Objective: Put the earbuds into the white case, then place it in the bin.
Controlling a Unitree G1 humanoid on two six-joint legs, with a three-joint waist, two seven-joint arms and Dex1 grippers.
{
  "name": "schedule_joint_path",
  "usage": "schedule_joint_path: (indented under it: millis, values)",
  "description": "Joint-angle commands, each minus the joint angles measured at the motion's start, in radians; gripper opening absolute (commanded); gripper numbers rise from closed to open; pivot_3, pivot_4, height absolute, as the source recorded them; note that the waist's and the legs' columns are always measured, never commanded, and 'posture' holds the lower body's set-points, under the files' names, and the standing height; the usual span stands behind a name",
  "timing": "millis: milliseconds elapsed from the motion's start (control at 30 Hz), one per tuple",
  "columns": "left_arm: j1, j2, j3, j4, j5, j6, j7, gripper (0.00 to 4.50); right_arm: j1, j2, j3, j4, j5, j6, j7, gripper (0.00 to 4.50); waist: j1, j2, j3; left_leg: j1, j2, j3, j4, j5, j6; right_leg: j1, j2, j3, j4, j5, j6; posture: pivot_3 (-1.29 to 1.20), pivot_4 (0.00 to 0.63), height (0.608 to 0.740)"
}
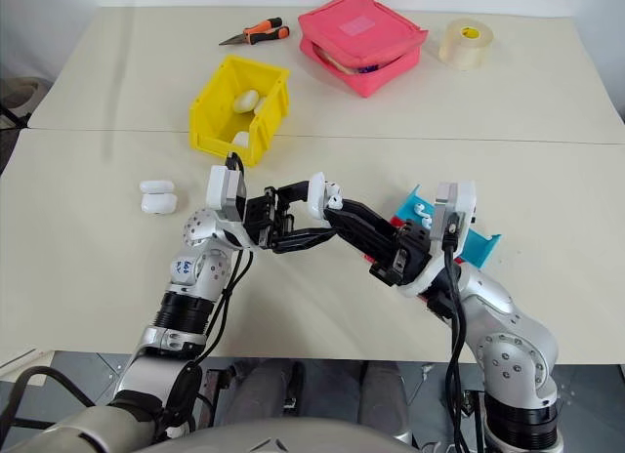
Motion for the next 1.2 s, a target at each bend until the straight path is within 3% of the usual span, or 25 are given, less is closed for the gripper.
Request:
schedule_joint_path:
  millis: [33,200,600,633,800,933,1100,1200]
  values:
    - [-0.022,-0.024,0.003,-0.055,-0.024,-0.020,0.001,2.80,0.010,-0.042,0.041,0.023,0.035,0.101,-0.074,0.47,0.000,0.000,0.000,0.000,0.000,0.000,0.000,0.000,0.000,0.000,0.000,0.000,0.000,0.000,0.000,0.00,0.150,0.740]
    - [-0.015,-0.036,0.001,-0.070,-0.026,-0.023,0.000,2.80,-0.002,-0.066,0.045,0.033,0.052,0.105,-0.105,0.47,0.001,0.000,0.000,0.000,0.000,0.000,0.000,0.000,0.000,0.000,0.000,0.000,0.000,0.000,0.000,0.00,0.150,0.740]
    - [0.003,-0.043,0.010,-0.084,-0.027,-0.013,0.004,2.80,0.003,-0.125,0.003,0.001,0.121,0.081,-0.054,4.33,0.002,0.000,0.000,0.000,0.000,0.000,0.000,0.000,0.000,0.000,0.000,0.000,0.000,0.000,0.000,0.00,0.150,0.740]
    - [0.009,-0.032,0.014,-0.083,-0.024,-0.010,0.002,2.80,0.019,-0.146,-0.017,-0.009,0.122,0.076,-0.036,4.49,0.004,0.000,0.000,0.000,0.000,0.000,0.000,0.000,0.001,0.000,0.000,0.000,-0.001,0.000,0.000,0.00,0.150,0.740]
    - [0.031,0.059,0.027,-0.081,0.010,0.014,-0.016,2.80,0.133,-0.259,-0.142,-0.045,0.074,0.024,0.066,4.49,0.000,0.000,0.000,-0.001,0.000,0.001,0.000,-0.001,0.002,0.001,0.000,0.000,-0.001,0.000,0.000,0.00,0.150,0.740]
    - [0.015,0.172,-0.018,-0.051,0.143,-0.049,-0.017,2.80,0.182,-0.344,-0.200,-0.044,-0.018,-0.017,0.149,4.49,0.001,0.000,0.000,0.000,0.001,0.002,-0.001,-0.001,0.002,0.000,0.001,0.000,-0.001,0.000,0.000,0.00,0.150,0.740]
    - [-0.019,0.241,-0.082,-0.051,0.253,-0.086,-0.009,2.80,0.136,-0.417,-0.154,-0.027,-0.126,-0.015,0.162,3.22,0.006,0.000,0.000,0.000,0.000,0.001,0.000,-0.001,0.002,0.001,0.000,0.001,-0.001,0.000,0.000,0.00,0.150,0.740]
    - [-0.042,0.247,-0.129,-0.073,0.301,-0.066,0.008,2.80,-0.020,-0.409,-0.036,-0.023,-0.180,0.023,0.122,2.19,0.001,0.000,0.000,0.000,0.000,0.001,0.000,-0.001,0.002,0.001,0.000,0.001,-0.001,0.000,0.000,0.00,0.150,0.740]
